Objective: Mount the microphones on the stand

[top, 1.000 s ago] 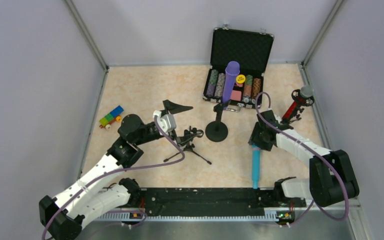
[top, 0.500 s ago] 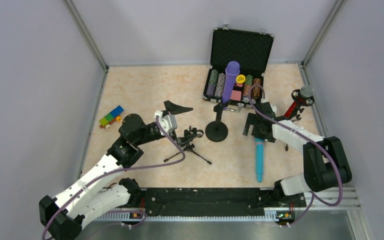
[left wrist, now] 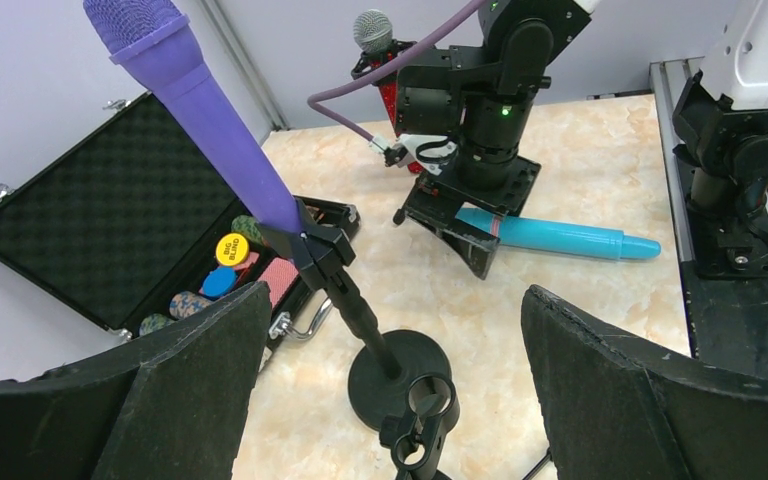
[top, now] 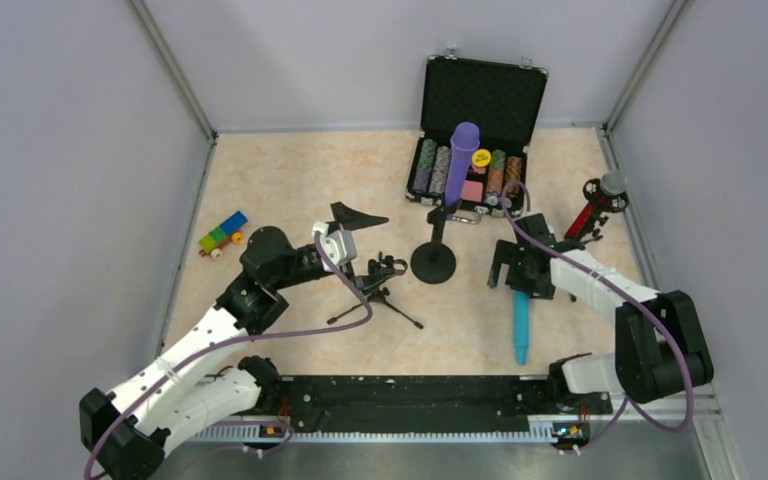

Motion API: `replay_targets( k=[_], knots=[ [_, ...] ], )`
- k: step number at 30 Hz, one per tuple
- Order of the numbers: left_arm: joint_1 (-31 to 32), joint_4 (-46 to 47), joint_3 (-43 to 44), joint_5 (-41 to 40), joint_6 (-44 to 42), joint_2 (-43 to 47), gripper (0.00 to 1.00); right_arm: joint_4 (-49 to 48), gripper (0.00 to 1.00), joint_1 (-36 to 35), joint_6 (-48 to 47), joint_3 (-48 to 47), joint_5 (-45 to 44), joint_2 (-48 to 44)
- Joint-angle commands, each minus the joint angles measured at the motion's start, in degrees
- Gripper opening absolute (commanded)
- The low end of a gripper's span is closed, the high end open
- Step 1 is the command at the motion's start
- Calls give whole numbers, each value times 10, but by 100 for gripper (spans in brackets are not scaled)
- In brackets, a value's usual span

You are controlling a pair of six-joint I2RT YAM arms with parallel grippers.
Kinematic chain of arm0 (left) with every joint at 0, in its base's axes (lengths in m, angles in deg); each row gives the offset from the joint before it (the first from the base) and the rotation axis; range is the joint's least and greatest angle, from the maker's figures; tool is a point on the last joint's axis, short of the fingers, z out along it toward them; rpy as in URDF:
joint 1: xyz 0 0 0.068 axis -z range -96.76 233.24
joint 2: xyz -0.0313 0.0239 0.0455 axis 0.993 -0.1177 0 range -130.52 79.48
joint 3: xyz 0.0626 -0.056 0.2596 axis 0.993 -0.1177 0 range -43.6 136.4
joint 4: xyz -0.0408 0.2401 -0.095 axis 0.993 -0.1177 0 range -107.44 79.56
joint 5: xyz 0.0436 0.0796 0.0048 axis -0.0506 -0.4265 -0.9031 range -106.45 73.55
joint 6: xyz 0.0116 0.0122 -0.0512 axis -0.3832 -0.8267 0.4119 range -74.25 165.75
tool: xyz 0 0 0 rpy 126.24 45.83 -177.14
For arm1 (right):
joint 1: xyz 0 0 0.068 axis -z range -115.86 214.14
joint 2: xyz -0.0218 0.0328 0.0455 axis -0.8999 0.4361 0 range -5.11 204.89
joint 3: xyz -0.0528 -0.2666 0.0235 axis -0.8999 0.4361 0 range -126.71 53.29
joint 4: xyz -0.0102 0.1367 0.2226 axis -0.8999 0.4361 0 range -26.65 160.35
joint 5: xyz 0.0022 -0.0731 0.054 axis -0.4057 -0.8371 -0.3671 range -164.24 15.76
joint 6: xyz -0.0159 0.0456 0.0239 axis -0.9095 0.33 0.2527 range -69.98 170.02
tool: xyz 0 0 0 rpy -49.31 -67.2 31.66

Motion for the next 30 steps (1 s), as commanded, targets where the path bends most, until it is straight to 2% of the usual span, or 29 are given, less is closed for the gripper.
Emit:
replay_targets(
  k=[1, 7, 13, 15, 18, 24, 27, 30],
  knots=[
    [2, 34, 12, 17, -2, -7, 99, 26, 97, 0, 20, 23, 47, -24],
    [3, 47, 8, 23, 4, -4, 99, 19, 89, -23, 27, 48, 62, -5],
    [3, 46, 6, 21, 5, 3, 99, 4, 73, -31, 21, 38, 56, 37],
    [3, 45, 6, 19, 3, 7, 99, -4, 62, -31, 14, 37, 57, 42],
    [2, 43, 2, 13, 2, 12, 99, -21, 49, -31, 13, 38, 62, 48],
    [3, 43, 0, 13, 3, 12, 99, -48, 18, -24, 37, 15, 113, 66],
    [2, 43, 0, 15, 3, 13, 99, -68, 22, -20, 49, 8, 121, 71],
    [3, 41, -1, 13, 3, 15, 99, -80, 38, -20, 34, 6, 120, 83]
  ],
)
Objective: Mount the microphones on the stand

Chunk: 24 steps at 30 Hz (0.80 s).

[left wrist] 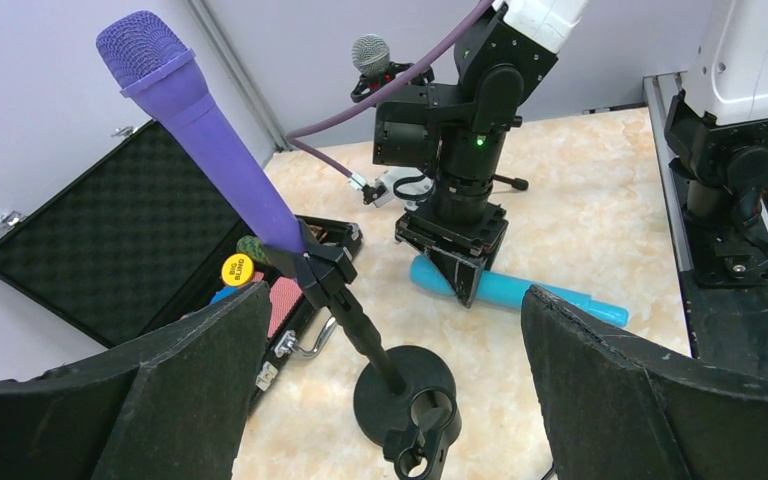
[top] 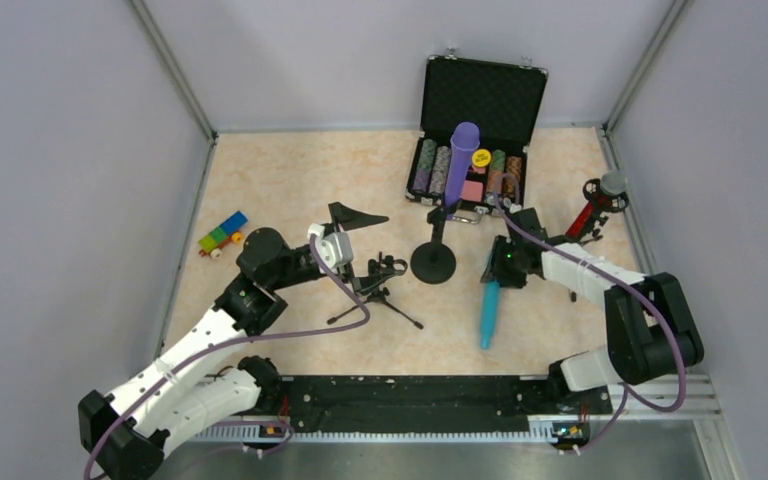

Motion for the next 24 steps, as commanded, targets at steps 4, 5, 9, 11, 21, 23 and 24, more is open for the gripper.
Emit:
replay_targets(
  k=[4, 5, 9, 11, 21, 23, 24],
  knots=[
    [2, 20, -3, -2, 0, 14, 99, 1, 69, -2, -35, 9, 12, 51],
    [3, 20, -3, -2, 0, 13, 99, 8, 77, -2, -40, 8, 5, 50],
    [2, 26, -5, 2, 2, 10, 99, 35, 82, -6, -50, 5, -7, 43],
    [2, 30, -6, 3, 4, 8, 99, 44, 78, -18, -49, 5, -16, 37],
    [3, 40, -4, 12, 11, 2, 99, 50, 64, -59, -34, 11, -38, 89],
    [3, 40, -4, 11, 11, 6, 99, 50, 43, -59, -32, 15, -40, 89],
    [2, 39, -4, 10, 11, 8, 99, 49, 31, -59, -29, 17, -40, 90]
  ],
)
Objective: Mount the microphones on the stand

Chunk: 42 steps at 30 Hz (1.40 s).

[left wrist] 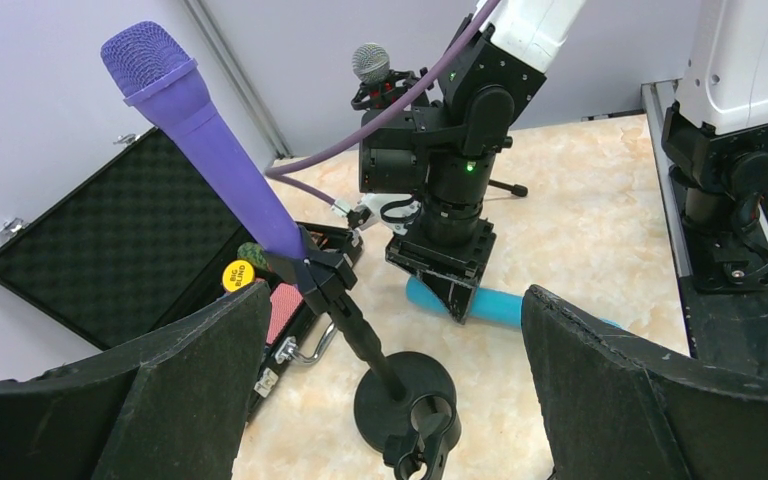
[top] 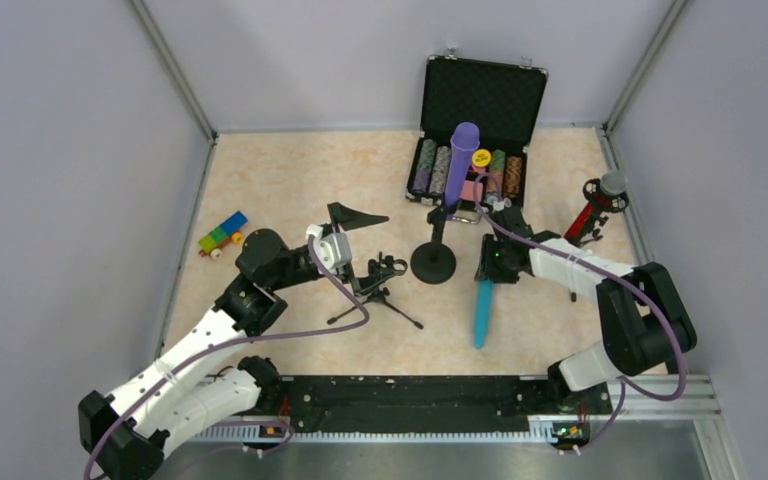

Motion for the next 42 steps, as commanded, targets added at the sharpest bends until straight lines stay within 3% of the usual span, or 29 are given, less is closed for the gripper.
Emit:
replay_targets(
  k=[1, 5, 13, 16, 18, 24, 28, 42],
  knots=[
    [2, 27, -1, 6, 5, 7, 99, 53, 27, -8, 12, 48, 2, 52],
    [2, 26, 0, 8, 7, 9, 99, 52, 27, -4, 17, 46, 4, 51],
    [3, 19, 0, 7, 6, 19, 99, 50, 52, -3, 15, 78, 32, 31],
    [2, 17, 0, 6, 6, 20, 99, 48, 54, -9, 22, 85, 41, 30],
    [3, 17, 0, 6, 5, 21, 99, 46, 51, -11, 25, 87, 40, 32],
    [3, 12, 4, -1, 4, 24, 99, 45, 28, -11, 25, 79, 21, 45],
    [3, -3, 9, -11, 2, 24, 99, 53, 2, -11, 19, 66, 17, 32],
    [2, -47, 29, -99, 62, 13, 99, 90, 0, -4, 23, -1, -38, -113]
  ],
)
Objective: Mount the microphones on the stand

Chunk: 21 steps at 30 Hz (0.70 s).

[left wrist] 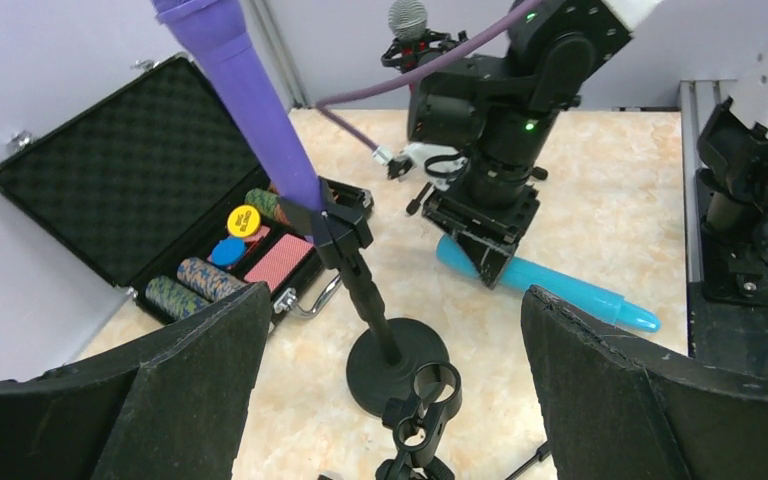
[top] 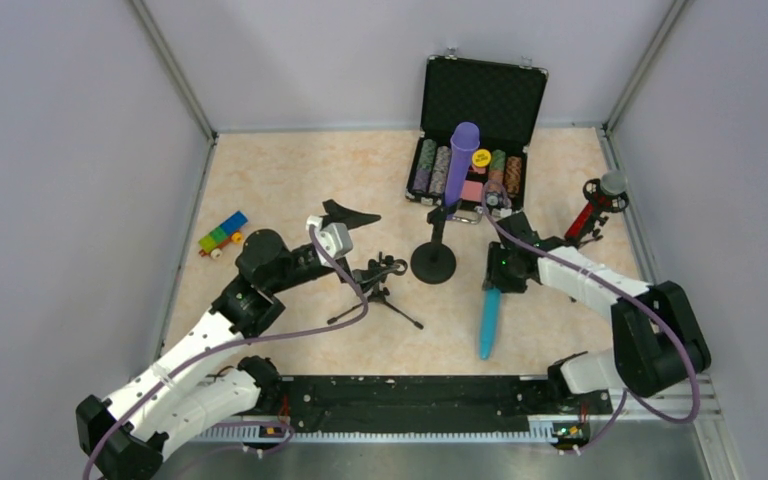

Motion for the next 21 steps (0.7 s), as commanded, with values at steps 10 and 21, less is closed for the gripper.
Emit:
replay_targets(
  k=[10, 21],
  knots=[
    [2, -19, 52, -156, 154, -51, 99, 26, 0, 11, -8, -53, -88, -220],
    [-14, -85, 115, -205, 220, -109, 99, -171, 0, 10, -126, -4, -68, -396]
  ],
)
